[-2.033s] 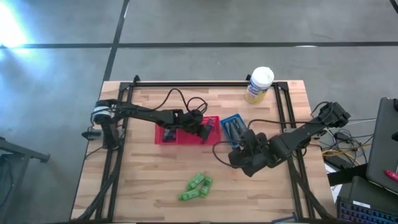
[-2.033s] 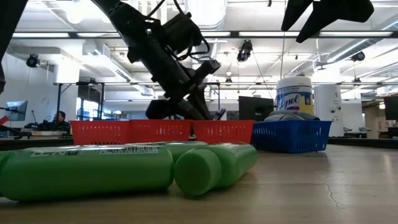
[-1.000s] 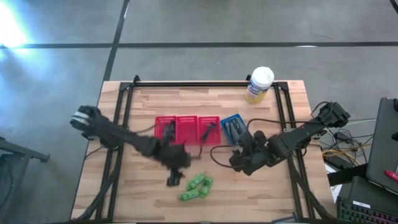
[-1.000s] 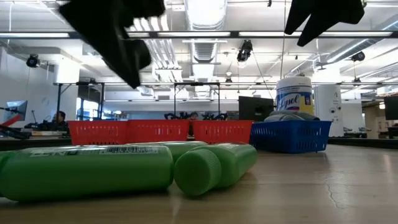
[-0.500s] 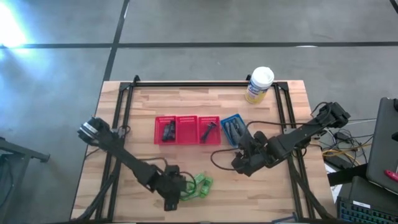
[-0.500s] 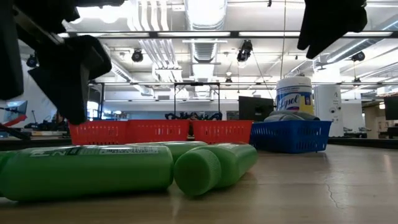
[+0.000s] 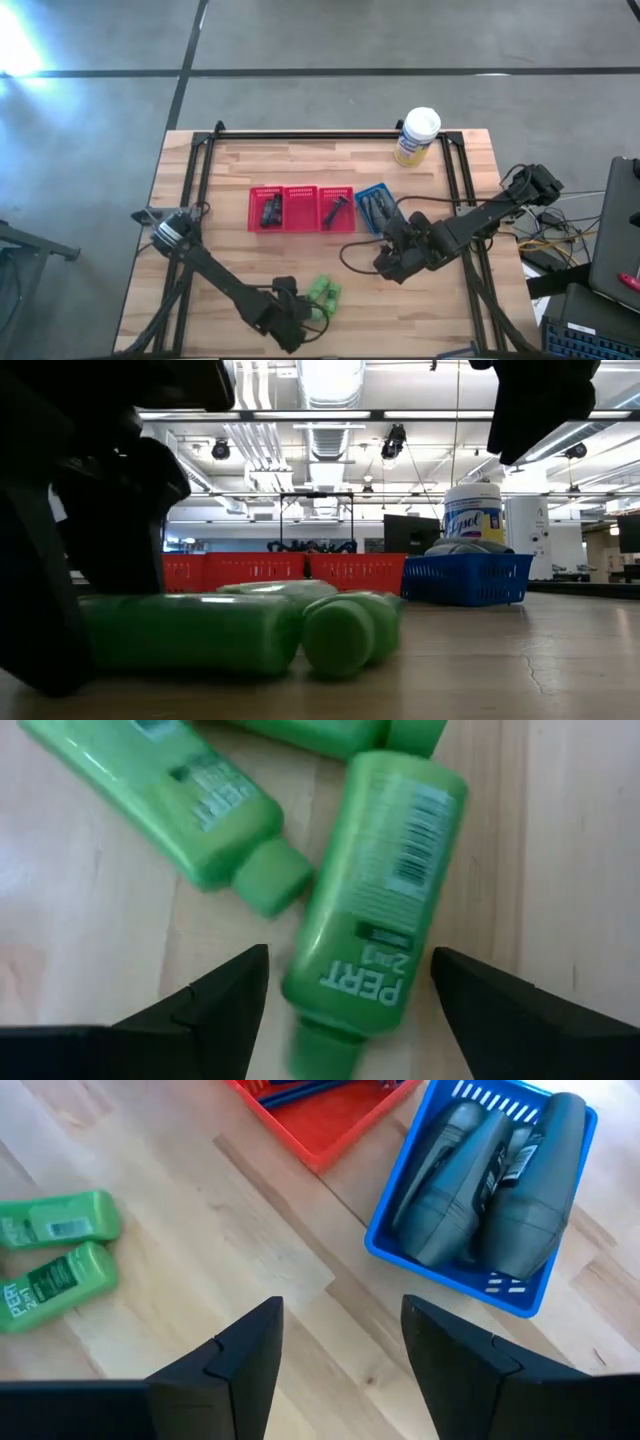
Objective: Pick & Place Travel size toiletries
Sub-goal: Put the green shampoo into the middle red bin
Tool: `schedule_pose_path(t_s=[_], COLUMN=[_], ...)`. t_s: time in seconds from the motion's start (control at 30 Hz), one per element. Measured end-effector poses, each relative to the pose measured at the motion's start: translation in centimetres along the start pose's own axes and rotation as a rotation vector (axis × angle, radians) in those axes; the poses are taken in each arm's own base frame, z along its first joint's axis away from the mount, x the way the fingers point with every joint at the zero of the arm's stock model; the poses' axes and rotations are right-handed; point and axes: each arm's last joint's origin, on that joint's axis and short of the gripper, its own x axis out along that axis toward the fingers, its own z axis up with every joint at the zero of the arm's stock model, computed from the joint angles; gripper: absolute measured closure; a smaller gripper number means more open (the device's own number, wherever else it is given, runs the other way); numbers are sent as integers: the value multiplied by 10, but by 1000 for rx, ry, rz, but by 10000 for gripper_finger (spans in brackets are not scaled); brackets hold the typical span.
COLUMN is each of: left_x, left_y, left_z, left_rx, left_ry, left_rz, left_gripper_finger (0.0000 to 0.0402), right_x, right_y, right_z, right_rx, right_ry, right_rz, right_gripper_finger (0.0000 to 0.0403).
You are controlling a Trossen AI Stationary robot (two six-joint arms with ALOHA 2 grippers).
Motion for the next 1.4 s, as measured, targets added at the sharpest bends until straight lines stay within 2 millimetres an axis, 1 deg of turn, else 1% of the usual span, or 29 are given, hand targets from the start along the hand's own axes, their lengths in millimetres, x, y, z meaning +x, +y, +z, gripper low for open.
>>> schedule_pose_path(t_s=[0.1, 0.17, 0.27, 0.37, 0.43, 0.57, 0.67, 0.77, 0.83, 0.9, 0.97, 1.0, 1.07, 1.13, 1.17, 1.2, 1.27, 1.4], left_x=[1, 1, 1, 2, 2, 3, -3, -18, -34, -54, -70, -76, -87, -96, -98, -97, -89, -70], left_y=[0, 0, 0, -1, -2, 1, 7, 16, 23, 34, 52, 65, 92, 117, 126, 134, 148, 177], left_z=[-1, 0, 1, 2, 3, 5, 3, 1, 3, 8, 14, 17, 20, 17, 14, 11, 5, 3], left_rx=[-13, 3, 66, 168, 223, 246, 246, 232, 188, 80, -120, -259, -613, -957, -1077, -1164, -1258, -1316], left_ry=[-3, -13, -27, -40, -53, -42, 1, 40, 18, -46, -125, -157, -256, -390, -451, -499, -557, -581], left_rz=[6, 12, 14, 6, -1, 6, 32, 77, 105, 131, 161, 175, 198, 202, 187, 163, 128, 144], left_gripper_finger=[123, 139, 178, 222, 241, 242, 242, 242, 242, 242, 242, 242, 242, 242, 242, 242, 242, 242], right_x=[0, -1, -1, -1, -1, -1, -1, -1, -1, 0, 0, 1, 2, 3, 3, 3, 3, 3], right_y=[1, 1, 1, 2, 2, 2, 2, 2, 2, 2, 2, 1, 1, 0, 0, -1, 0, 0], right_z=[-1, -1, -1, -1, -1, -1, -1, -2, -2, -2, -2, -3, -3, -3, -4, -4, -4, -3], right_rx=[0, 8, 14, 18, 19, 19, 19, 18, 17, 16, 15, 16, 33, 57, 66, 75, 88, 95], right_ry=[4, 3, 2, 1, 0, 0, 0, 0, 0, 0, -1, -3, -12, -25, -28, -28, -42, -52], right_rz=[5, 9, 12, 15, 16, 17, 17, 18, 17, 16, 13, 11, 2, -6, -9, -10, -11, -9], right_gripper_finger=[210, 212, 216, 219, 221, 226, 227, 223, 218, 213, 209, 207, 204, 202, 202, 203, 206, 215])
